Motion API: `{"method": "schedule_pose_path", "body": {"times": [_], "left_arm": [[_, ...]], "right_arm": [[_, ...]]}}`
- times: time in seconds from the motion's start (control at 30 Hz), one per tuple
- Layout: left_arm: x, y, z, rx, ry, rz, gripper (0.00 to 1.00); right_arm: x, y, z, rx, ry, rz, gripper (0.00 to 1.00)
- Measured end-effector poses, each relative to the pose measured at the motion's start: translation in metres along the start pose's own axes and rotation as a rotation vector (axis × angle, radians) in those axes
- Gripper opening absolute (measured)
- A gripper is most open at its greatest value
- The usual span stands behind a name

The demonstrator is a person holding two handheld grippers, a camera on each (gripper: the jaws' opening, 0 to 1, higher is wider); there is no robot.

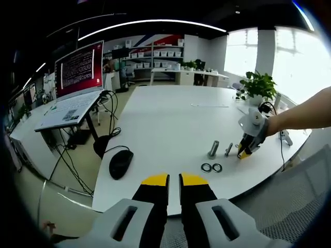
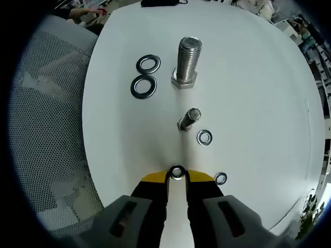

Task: Place the washer onto the threaded stud by aligning its center hole with the stud, sliding it down to the base, and recovering from edge contact or off-axis alignment until the washer reaches the visible bottom stop.

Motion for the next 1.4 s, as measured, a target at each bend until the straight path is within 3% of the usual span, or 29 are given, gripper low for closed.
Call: {"method": "schedule_pose_path", "body": {"times": [0.4, 0.63, 0.97, 1.17, 1.4], "left_arm": [[-0.001, 0.000, 0.001, -0.014, -0.002, -0.001, 0.05], [-0.001, 0.000, 0.001, -0.023, -0.009, -0.006, 0.05], [-0.001, 0.001, 0.002, -0.035, -0.009, 0.001, 0.05], [-0.001, 0.001, 0.001, -0.036, -0.009, -0.002, 0.05], [-0.001, 0.001, 0.001, -0.034, -0.010, -0.004, 0.05]], "right_arm": [[-0.006, 0.016, 0.000, -0.010, -0.050, 0.033, 0.14], [0.007, 0.043, 0.003, -0.048, -0.069, 0.113, 0.14], [0.034, 0.064, -0.002, -0.077, -0.053, 0.213, 0.14], [0.049, 0.064, 0.000, -0.088, -0.038, 0.251, 0.14], [0.057, 0.053, 0.001, -0.072, -0.017, 0.236, 0.14]]}}
Point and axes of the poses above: the point that each gripper's makers call its tool centre point, and the gripper's own axes: y roughly backward along the fingers, z roughly to its right, x roughly out of its top, the point moved 9 cm from there along y, roughly backward along the fingers, and after that the axes turned 13 degrees about z, right-handed, at the moved point
